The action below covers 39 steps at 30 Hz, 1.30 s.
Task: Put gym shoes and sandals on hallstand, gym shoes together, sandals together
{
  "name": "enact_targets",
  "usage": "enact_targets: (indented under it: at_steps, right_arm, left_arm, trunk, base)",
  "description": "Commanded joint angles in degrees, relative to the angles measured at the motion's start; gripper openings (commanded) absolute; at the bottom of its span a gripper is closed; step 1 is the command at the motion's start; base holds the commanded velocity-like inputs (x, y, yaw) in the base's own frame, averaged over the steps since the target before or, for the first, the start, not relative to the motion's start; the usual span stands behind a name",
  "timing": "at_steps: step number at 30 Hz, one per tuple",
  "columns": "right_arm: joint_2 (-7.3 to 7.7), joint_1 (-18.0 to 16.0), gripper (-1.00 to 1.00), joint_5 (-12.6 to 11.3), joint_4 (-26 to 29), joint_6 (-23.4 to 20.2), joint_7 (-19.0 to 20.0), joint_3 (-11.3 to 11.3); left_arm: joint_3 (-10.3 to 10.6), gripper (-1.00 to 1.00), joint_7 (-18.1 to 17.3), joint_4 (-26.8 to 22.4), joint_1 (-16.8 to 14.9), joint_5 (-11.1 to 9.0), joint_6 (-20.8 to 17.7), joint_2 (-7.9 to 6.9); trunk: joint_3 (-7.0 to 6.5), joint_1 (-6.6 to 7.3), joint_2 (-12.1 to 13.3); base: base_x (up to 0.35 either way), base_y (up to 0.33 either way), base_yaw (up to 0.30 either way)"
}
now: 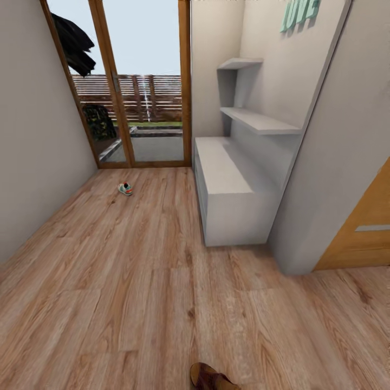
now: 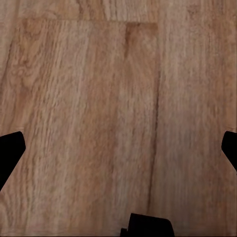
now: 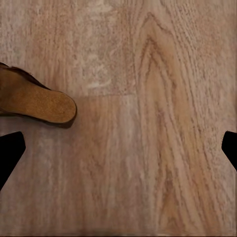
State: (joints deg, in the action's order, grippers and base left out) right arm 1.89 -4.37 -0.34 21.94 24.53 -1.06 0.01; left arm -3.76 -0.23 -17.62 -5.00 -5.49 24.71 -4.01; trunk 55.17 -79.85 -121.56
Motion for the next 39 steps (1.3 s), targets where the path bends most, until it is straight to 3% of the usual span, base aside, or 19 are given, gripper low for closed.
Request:
enact_targets:
  at_steps: [1,31,38,39]
  right_arm:
    - [0.01,-0.03,1.00,-0.02,-0.04,0.17,-0.10,0.03]
    - [0.35,-0.03,1.00,-0.02,0.10,0.23,-0.25,-0.34]
    - [3.09,-0.12,1.00,0.12,2.68,0.09,-0.12,-0.20]
    - [4.43,-0.16,1.00,0.40,5.81,-0.02,0.04,-0.10]
  left_arm:
    - [0.16,1.00,-0.04,0.04,-0.02,-0.54,0.17,-0.02]
    - [0.26,1.00,0.10,0.07,-0.03,-0.39,0.17,-0.04]
    - [0.33,1.00,0.15,-0.03,-1.35,-0.30,-0.26,-0.76]
    - [0.35,1.00,0.00,-0.02,-3.04,-0.07,-0.61,-1.20]
  trunk:
    - [0.04,0.04,-0.02]
    - [0.04,0.04,-0.02]
    - [0.04,0.04,-0.02]
    - [0.04,0.04,-0.02]
  base:
    - [-0.256,0.000,0.000]
    - [-0.032,0.000,0.000]
    - [0.000,0.000,0.000]
    - [0.000,0.000,0.000]
